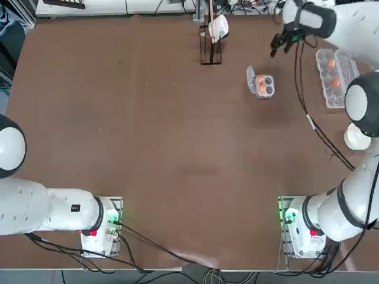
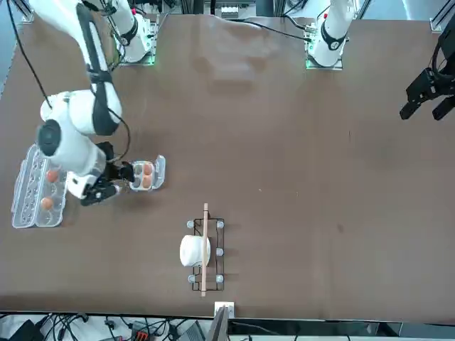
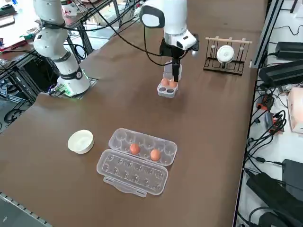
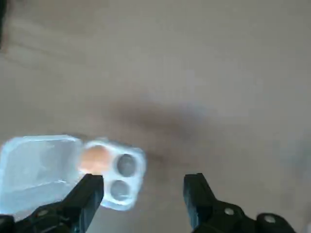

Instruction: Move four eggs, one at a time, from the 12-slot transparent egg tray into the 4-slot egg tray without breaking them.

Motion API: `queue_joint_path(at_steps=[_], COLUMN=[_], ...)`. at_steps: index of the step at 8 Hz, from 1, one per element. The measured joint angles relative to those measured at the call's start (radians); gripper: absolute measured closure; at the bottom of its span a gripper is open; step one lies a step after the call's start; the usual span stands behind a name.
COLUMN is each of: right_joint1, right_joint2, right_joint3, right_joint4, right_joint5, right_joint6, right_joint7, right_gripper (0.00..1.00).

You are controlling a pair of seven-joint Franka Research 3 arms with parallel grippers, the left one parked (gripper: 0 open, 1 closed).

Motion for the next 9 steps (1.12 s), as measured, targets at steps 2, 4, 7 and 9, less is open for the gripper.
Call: queue_joint_path(at_steps=[2,4,7,9], right_joint1=[-0.093,-0.195,-0.340,-0.393], right_joint2=[-0.001,0.009,0.051,0.068], right_joint3=[-0.025,-0.028,-0.029,-0.028], right_joint4=[0.003,0.002,0.002,-0.001], right_joint5=[0.000,0.000,0.001,0.000], right_joint6=[-0.006,-0.010,-0.008,0.011], right_joint7=[-0.175,-0.422,-0.824,-1.066], right_gripper=[0.00,0.00,0.00,0.00])
